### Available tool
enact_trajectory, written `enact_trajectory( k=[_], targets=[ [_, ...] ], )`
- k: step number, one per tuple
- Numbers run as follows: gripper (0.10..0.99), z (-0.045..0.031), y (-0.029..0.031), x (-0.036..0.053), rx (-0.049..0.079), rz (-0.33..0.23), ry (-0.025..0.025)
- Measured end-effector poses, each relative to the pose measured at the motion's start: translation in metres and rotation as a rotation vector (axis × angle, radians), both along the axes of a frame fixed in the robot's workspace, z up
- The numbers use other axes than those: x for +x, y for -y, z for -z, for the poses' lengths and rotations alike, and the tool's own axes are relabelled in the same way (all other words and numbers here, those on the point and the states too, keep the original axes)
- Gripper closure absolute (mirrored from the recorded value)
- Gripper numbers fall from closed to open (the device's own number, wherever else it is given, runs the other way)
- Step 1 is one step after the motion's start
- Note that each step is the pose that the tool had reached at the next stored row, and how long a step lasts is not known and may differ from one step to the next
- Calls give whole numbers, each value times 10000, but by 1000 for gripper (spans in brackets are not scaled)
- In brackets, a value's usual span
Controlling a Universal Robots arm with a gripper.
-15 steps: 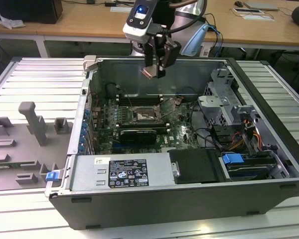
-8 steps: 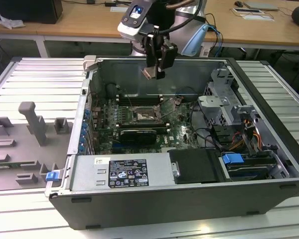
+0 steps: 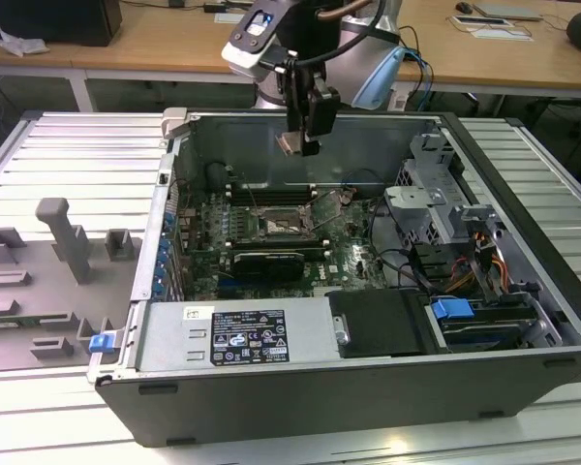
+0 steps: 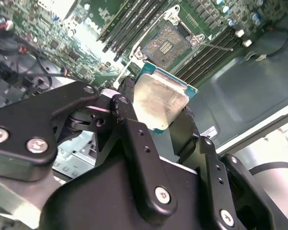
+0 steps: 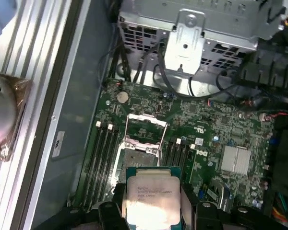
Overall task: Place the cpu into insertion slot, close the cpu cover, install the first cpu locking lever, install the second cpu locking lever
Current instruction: 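Place the cpu into insertion slot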
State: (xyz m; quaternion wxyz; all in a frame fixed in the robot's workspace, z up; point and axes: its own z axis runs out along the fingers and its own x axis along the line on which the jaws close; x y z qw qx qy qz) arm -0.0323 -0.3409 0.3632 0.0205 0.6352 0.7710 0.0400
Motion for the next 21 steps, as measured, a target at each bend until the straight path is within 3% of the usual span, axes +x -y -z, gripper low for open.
enact_trajectory(
  k=[5,8,14,21],
  targets=[
    [549,22,0,0,-1,876,0],
    [549,39,0,0,-1,1126,-1],
    [549,94,0,-1,-2,1302,-16],
    [549,255,0,0,-3,1361,-40]
  ],
)
